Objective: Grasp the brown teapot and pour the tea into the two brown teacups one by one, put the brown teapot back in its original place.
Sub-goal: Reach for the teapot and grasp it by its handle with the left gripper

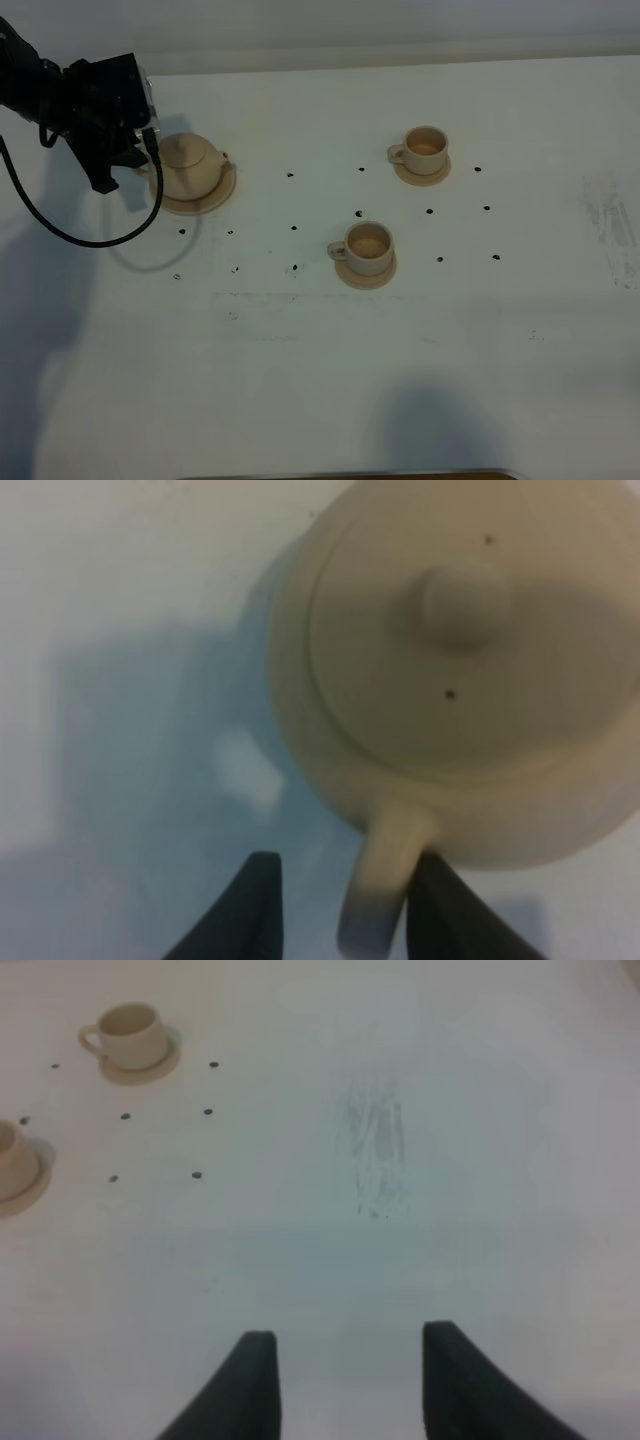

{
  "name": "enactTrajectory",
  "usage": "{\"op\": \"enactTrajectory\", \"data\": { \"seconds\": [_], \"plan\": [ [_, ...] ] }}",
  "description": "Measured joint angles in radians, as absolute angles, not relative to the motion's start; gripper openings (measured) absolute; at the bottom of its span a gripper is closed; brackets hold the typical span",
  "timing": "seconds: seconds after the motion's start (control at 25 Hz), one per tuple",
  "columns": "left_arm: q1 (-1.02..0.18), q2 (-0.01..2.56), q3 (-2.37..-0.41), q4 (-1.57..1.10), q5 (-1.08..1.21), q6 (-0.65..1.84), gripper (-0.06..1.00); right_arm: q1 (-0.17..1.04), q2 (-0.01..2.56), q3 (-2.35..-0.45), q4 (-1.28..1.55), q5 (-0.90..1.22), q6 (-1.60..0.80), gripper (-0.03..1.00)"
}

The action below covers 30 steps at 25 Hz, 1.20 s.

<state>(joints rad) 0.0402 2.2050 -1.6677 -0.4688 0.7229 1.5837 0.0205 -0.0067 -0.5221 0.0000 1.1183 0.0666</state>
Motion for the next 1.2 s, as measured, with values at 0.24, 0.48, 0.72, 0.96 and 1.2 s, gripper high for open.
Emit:
{"op": "enactTrajectory", "data": {
  "seconds": [0.24, 0.48, 0.72, 0.96, 1.2],
  "plan": [
    [0.038, 2.207, -1.668, -0.466, 0.722, 1.589, 0.28, 0.020, -0.007, -0.522, 0.000, 1.118, 0.067, 0.35],
    [0.038, 2.210, -1.668, -0.464, 0.734, 1.588, 0.28, 0.020, -0.007, -0.522, 0.000, 1.118, 0.067, 0.35],
    [0.038, 2.212, -1.676, -0.451, 0.777, 1.506, 0.28, 0.020, -0.007, -0.522, 0.000, 1.118, 0.067, 0.35],
    [0.031, 2.195, -1.676, -0.434, 0.825, 1.408, 0.28, 0.020, -0.007, -0.522, 0.000, 1.118, 0.067, 0.35],
    [0.029, 2.191, -1.676, -0.423, 0.852, 1.350, 0.28, 0.020, -0.007, -0.522, 0.000, 1.118, 0.067, 0.35]
  ]
}}
